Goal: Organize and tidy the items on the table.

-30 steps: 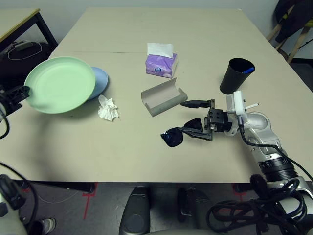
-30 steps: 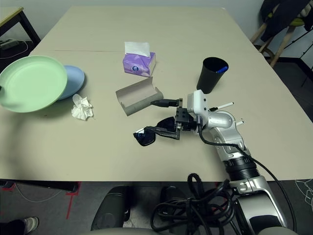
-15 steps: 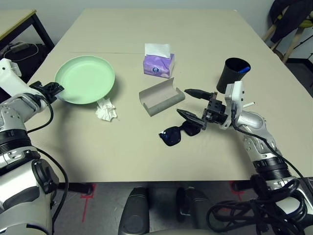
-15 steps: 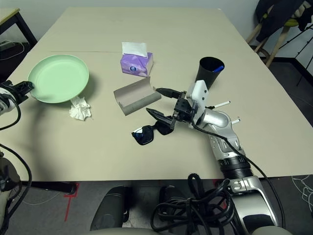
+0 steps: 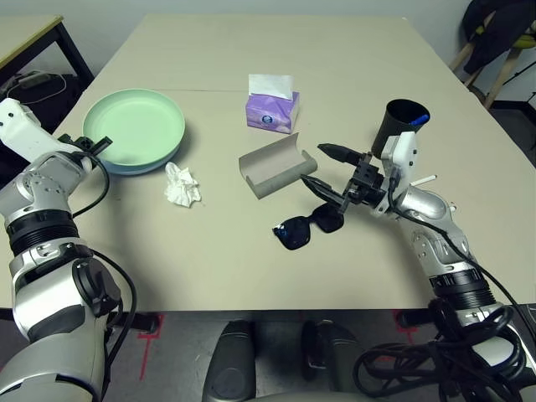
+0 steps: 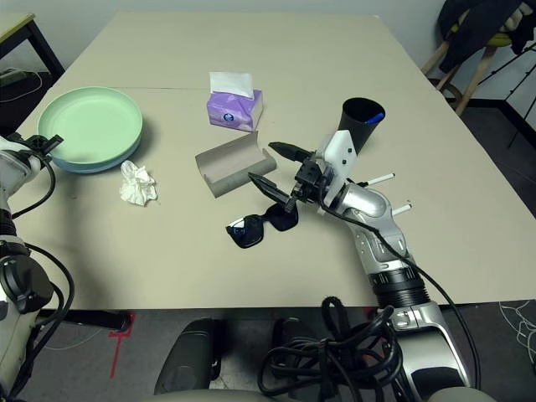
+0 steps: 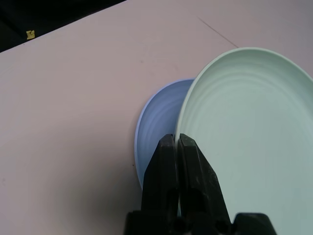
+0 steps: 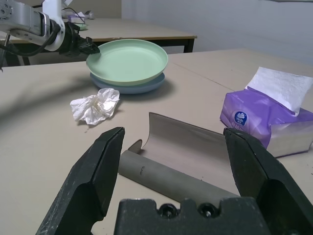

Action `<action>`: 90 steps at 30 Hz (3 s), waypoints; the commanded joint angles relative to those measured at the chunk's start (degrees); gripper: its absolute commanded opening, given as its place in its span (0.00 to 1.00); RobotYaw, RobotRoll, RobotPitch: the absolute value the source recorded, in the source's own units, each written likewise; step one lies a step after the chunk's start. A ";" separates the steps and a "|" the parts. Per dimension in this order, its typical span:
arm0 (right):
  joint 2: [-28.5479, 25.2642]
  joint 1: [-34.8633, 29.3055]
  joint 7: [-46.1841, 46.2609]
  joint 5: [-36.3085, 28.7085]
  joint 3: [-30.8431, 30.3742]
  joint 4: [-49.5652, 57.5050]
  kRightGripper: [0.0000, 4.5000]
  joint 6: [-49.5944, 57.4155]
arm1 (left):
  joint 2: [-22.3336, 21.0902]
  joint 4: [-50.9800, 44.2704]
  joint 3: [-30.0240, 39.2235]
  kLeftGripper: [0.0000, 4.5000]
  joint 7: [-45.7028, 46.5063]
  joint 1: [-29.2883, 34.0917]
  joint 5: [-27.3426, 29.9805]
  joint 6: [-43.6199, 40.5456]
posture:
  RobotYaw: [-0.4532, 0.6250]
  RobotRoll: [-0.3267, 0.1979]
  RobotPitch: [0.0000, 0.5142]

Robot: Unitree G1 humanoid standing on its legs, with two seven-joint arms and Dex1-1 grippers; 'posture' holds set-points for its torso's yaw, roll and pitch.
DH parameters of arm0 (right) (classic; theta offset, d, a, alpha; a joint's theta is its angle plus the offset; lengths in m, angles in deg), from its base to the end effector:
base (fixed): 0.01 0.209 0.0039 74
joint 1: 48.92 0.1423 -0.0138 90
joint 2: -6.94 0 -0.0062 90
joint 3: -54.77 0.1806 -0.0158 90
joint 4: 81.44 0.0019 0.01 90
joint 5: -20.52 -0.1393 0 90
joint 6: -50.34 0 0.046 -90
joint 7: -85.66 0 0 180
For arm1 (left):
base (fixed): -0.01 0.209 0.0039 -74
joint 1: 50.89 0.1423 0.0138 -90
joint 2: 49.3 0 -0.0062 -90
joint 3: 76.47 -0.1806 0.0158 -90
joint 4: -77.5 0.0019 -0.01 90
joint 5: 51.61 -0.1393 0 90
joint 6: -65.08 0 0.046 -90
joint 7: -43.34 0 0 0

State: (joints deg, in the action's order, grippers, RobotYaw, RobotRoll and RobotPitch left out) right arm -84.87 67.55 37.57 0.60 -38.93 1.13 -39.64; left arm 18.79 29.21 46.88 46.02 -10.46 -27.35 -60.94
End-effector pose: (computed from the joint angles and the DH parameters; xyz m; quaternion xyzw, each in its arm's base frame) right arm 0.2829 -0.1708 0.1371 -0.0521 -0.1393 0.4710 0.8695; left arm 0.2949 0.3415 0.1981 -0.2149 0.0784 0.2316 0.9455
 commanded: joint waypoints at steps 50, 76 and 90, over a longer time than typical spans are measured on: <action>-1.53 -2.02 -0.22 0.25 0.08 4.45 1.00 1.96 | -7.75 -31.58 -19.43 0.99 -33.14 17.51 3.84 -24.95 | 0.58 0.62 0.24; -1.93 -2.06 -0.05 0.00 0.59 4.77 1.00 1.87 | -7.31 -30.43 -27.33 0.17 -38.45 22.72 -2.88 -18.09 | 0.57 0.62 0.23; -1.66 -2.23 -0.59 0.25 0.23 3.20 1.00 0.99 | -7.84 -34.07 -25.69 0.00 -41.46 16.48 -1.39 -18.46 | 0.58 0.62 0.22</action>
State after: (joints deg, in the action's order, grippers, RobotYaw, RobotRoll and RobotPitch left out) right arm -86.44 65.63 37.36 0.54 -38.96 4.41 -37.94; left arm 11.11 -3.32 20.34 5.16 7.45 -29.44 -78.69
